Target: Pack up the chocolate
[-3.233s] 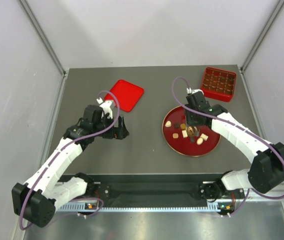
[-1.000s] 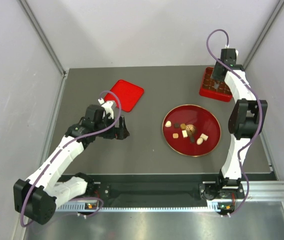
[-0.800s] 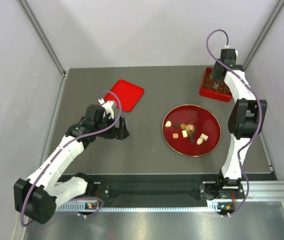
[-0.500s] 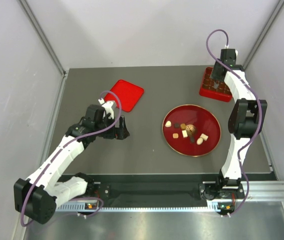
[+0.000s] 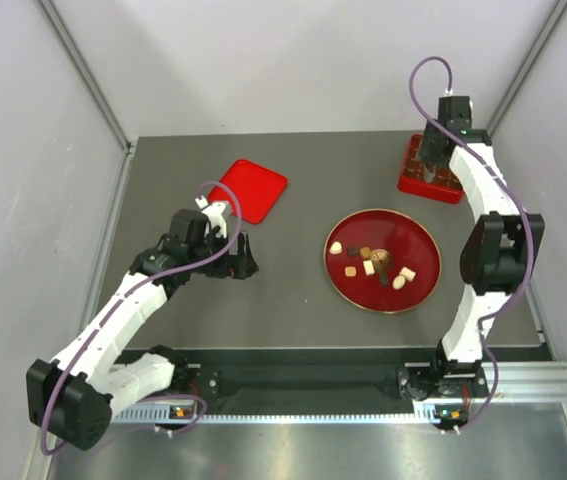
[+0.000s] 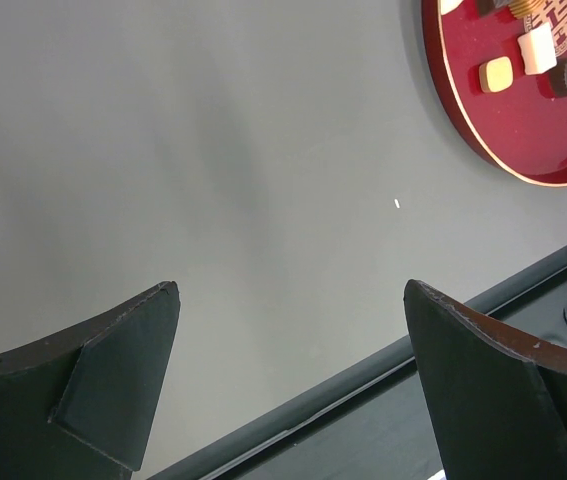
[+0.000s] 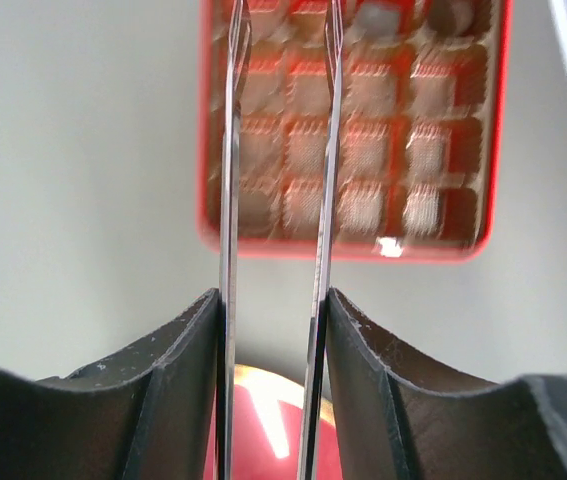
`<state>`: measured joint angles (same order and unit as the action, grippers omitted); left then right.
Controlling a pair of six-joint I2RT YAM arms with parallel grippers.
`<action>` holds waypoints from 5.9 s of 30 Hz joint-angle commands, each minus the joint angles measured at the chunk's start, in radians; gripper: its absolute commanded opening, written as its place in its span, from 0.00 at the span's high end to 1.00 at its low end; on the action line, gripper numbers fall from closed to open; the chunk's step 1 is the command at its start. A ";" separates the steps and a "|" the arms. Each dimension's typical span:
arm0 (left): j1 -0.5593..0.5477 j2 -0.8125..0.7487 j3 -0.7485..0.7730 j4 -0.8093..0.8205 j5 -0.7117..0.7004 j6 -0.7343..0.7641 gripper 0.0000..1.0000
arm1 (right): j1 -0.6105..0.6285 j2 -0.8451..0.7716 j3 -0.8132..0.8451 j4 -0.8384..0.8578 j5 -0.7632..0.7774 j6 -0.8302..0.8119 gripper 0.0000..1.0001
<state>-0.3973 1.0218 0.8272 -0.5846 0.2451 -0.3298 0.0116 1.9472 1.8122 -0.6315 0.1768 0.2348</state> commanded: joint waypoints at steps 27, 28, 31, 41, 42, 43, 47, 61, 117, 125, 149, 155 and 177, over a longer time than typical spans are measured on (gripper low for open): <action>-0.003 -0.023 -0.003 0.020 -0.003 0.005 0.01 | 0.568 -0.725 -0.746 -0.128 -0.040 0.113 0.57; -0.003 -0.022 -0.003 0.020 -0.003 0.005 0.01 | 0.573 -0.729 -0.751 -0.128 -0.045 0.118 0.56; -0.003 -0.020 -0.003 0.020 -0.004 0.005 0.01 | 0.587 -0.735 -0.774 -0.120 -0.066 0.130 0.57; -0.003 -0.017 -0.003 0.019 -0.001 0.003 0.01 | 0.648 -0.705 -0.798 -0.108 -0.014 0.153 0.57; -0.003 -0.017 -0.003 0.019 0.000 0.003 0.01 | 0.651 -0.703 -0.800 -0.109 -0.007 0.153 0.57; -0.003 -0.016 -0.003 0.019 0.000 0.003 0.01 | 0.653 -0.705 -0.801 -0.111 -0.005 0.153 0.57; -0.003 -0.017 -0.003 0.019 0.002 0.005 0.01 | 0.660 -0.711 -0.801 -0.114 0.003 0.155 0.57; -0.003 -0.020 -0.003 0.022 0.003 0.003 0.01 | 0.660 -0.694 -0.817 -0.143 0.029 0.161 0.57; -0.003 -0.026 -0.008 0.032 0.039 0.006 0.01 | 0.177 -0.268 -0.139 -0.096 0.161 0.011 0.68; -0.003 -0.028 -0.008 0.032 0.031 0.008 0.01 | 0.084 -0.121 -0.013 0.004 0.133 -0.009 0.69; -0.003 -0.003 -0.002 0.020 0.006 0.009 0.01 | 0.030 0.079 0.065 0.185 0.039 -0.028 0.66; -0.003 0.000 0.001 0.022 0.005 0.009 0.01 | 0.028 0.091 0.065 0.185 0.046 -0.028 0.66; -0.003 -0.008 0.000 0.020 0.000 0.008 0.01 | 0.022 0.055 0.110 0.142 0.076 -0.054 0.59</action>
<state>-0.3973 1.0237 0.8261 -0.5842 0.2504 -0.3302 0.0502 2.0563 1.8526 -0.5091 0.2283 0.1978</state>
